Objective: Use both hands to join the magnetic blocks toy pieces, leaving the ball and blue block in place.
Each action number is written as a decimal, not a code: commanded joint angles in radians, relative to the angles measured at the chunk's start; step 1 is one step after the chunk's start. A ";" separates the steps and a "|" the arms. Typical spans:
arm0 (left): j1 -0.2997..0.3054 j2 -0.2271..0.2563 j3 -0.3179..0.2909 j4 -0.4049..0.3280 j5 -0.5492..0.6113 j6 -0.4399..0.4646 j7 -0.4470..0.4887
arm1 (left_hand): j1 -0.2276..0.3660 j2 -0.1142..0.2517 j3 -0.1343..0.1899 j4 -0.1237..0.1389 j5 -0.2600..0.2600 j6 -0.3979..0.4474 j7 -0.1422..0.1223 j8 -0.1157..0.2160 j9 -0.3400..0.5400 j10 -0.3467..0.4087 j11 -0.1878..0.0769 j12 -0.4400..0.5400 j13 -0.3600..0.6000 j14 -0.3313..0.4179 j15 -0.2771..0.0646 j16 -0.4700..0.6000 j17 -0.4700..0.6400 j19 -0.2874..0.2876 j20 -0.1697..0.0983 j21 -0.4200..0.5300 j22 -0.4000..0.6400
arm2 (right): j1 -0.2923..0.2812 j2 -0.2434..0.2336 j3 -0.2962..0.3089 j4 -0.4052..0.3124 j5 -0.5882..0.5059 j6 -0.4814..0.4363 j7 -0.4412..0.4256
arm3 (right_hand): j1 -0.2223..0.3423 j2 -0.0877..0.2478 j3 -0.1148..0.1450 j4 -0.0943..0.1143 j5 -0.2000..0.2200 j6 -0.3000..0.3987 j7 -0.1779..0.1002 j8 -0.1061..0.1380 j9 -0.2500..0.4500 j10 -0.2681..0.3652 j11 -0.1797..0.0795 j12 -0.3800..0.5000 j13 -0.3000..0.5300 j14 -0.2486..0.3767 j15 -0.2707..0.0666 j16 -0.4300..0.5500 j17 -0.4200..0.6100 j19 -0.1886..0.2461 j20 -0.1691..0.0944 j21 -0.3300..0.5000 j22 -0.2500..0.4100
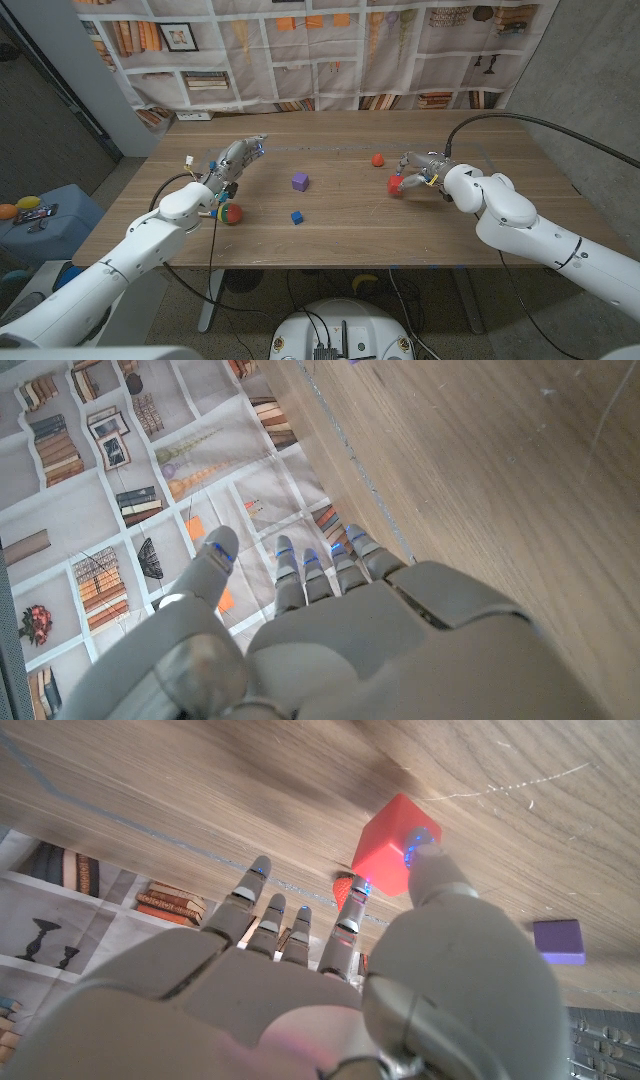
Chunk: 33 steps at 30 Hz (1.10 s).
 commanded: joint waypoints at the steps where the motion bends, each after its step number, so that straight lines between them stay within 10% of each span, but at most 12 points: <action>1: 0.001 0.092 -0.006 -0.057 0.072 0.052 -0.007 | 0.033 -0.012 -0.007 -0.001 0.001 0.015 -0.017 -0.002 0.003 0.006 -0.024 0.005 0.003 -0.008 -0.045 -0.001 0.003 -0.028 -0.019 -0.005 0.003 | -0.018 0.002 0.014 -0.016 0.098 -0.052 -0.087 | 0.006 0.008 -0.005 -0.001 0.005 0.096 -0.040 0.051 0.028 0.013 -0.002 0.002 0.002 0.000 -0.002 0.006 0.004 0.007 -0.006 -0.002 0.003; 33: -0.213 0.375 0.131 -0.283 0.489 0.376 -0.196 | 0.131 -0.074 -0.035 -0.002 0.005 0.075 -0.049 0.006 0.005 -0.016 -0.056 -0.005 0.003 -0.092 -0.059 -0.006 0.004 -0.064 -0.036 0.001 0.004 | -0.092 -0.003 0.096 -0.056 0.430 -0.110 -0.376 | 0.016 0.009 -0.013 -0.004 0.004 0.109 -0.040 0.061 0.032 0.024 0.000 -0.001 0.001 0.001 -0.001 0.006 0.007 0.005 -0.004 -0.004 0.003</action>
